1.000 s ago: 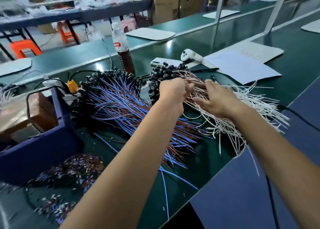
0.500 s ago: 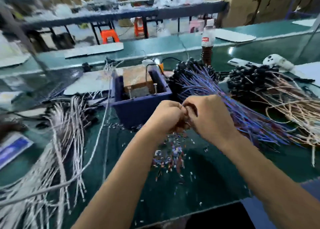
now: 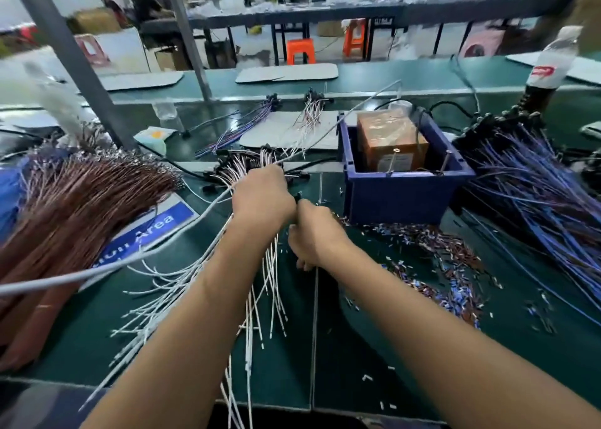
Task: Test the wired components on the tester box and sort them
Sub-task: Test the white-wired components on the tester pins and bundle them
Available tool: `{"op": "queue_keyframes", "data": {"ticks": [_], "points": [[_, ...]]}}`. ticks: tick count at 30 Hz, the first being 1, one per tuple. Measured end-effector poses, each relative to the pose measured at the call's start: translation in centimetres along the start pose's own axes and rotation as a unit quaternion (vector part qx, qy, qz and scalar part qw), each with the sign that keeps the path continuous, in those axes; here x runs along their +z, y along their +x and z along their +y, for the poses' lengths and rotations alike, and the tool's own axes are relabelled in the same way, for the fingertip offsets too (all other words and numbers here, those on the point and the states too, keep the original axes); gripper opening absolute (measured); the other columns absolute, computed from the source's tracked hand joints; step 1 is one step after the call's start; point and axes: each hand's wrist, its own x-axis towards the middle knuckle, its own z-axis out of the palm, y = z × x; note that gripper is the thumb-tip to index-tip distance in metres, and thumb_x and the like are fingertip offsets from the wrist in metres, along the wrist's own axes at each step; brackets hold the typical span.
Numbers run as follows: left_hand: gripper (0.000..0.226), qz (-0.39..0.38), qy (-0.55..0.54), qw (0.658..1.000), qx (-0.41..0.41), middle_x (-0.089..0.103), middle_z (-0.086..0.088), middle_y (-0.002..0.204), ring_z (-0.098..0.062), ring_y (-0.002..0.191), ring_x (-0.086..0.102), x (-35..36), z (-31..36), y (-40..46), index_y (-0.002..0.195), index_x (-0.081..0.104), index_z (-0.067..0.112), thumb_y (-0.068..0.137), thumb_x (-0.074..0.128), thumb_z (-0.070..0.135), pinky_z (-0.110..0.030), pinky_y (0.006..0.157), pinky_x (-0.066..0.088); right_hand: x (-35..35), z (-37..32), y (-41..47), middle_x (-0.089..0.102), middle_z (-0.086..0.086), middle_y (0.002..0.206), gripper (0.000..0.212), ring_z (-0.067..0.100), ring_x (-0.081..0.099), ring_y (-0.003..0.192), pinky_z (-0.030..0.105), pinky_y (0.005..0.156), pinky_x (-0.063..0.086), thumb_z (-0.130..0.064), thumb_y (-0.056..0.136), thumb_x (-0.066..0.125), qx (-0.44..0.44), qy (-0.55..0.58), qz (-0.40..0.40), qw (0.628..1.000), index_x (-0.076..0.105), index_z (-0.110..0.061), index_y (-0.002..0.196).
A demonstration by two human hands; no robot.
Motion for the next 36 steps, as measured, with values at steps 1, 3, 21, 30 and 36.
{"op": "queue_keyframes", "data": {"ticks": [1, 3, 21, 30, 36], "points": [[0.028, 0.003, 0.022, 1.0, 0.019, 0.068, -0.015, 0.117, -0.036, 0.114, 0.063, 0.3, 0.1, 0.7, 0.113, 0.07, 0.014, 0.085, 0.064, 0.015, -0.043, 0.095, 0.055, 0.2, -0.1, 0.6, 0.072, 0.018, 0.088, 0.013, 0.034, 0.075, 0.066, 0.045, 0.066, 0.065, -0.006, 0.097, 0.043, 0.01, -0.011, 0.005, 1.0, 0.047, -0.006, 0.109], [0.03, -0.004, 0.073, 0.996, 0.042, 0.063, -0.017, 0.125, -0.036, 0.122, 0.058, 1.2, 0.3, 1.9, 0.121, 0.067, 0.013, 0.094, 0.066, 0.024, -0.044, 0.101, 0.051, 0.3, -0.1, 1.4, 0.071, 0.018, 0.094, 0.013, 0.036, 0.076, 0.075, 0.042, 0.067, 0.063, -0.007, 0.097, 0.046, 0.021, -0.041, 0.021, 0.999, 0.047, -0.007, 0.11], [0.008, -0.117, -0.316, 0.914, 0.226, 0.064, -0.001, 0.077, -0.01, 0.064, 0.055, -4.0, 4.7, -0.5, 0.097, 0.068, 0.011, 0.095, 0.073, 0.016, -0.023, 0.066, 0.043, 1.5, 2.0, -0.4, 0.07, 0.008, 0.068, 0.03, 0.019, 0.064, 0.045, 0.044, 0.056, 0.06, -0.047, 0.109, 0.043, -0.031, 0.324, 0.105, 0.94, 0.061, -0.023, 0.109], [0.013, -0.124, -0.761, 0.586, 0.25, 0.06, -0.005, 0.092, -0.018, 0.085, 0.056, -7.3, 3.6, -1.1, 0.109, 0.054, 0.012, 0.11, 0.041, 0.013, -0.033, 0.077, 0.047, -3.5, 1.6, -3.8, 0.061, -0.004, 0.073, 0.028, 0.015, 0.055, 0.064, 0.036, 0.059, 0.043, -0.027, 0.105, 0.063, -0.191, 0.158, 0.366, 0.897, 0.072, -0.009, 0.086], [0.022, -0.112, -0.899, 0.372, 0.203, 0.052, -0.001, 0.075, -0.01, 0.056, 0.044, -8.2, 5.7, -0.9, 0.105, 0.047, 0.016, 0.111, 0.036, 0.034, -0.021, 0.053, 0.04, -8.9, 0.8, -5.3, 0.062, 0.002, 0.078, 0.019, 0.022, 0.057, 0.069, 0.044, 0.065, 0.046, -0.015, 0.107, 0.055, -0.239, 0.181, 0.362, 0.883, 0.06, -0.008, 0.091]]}}
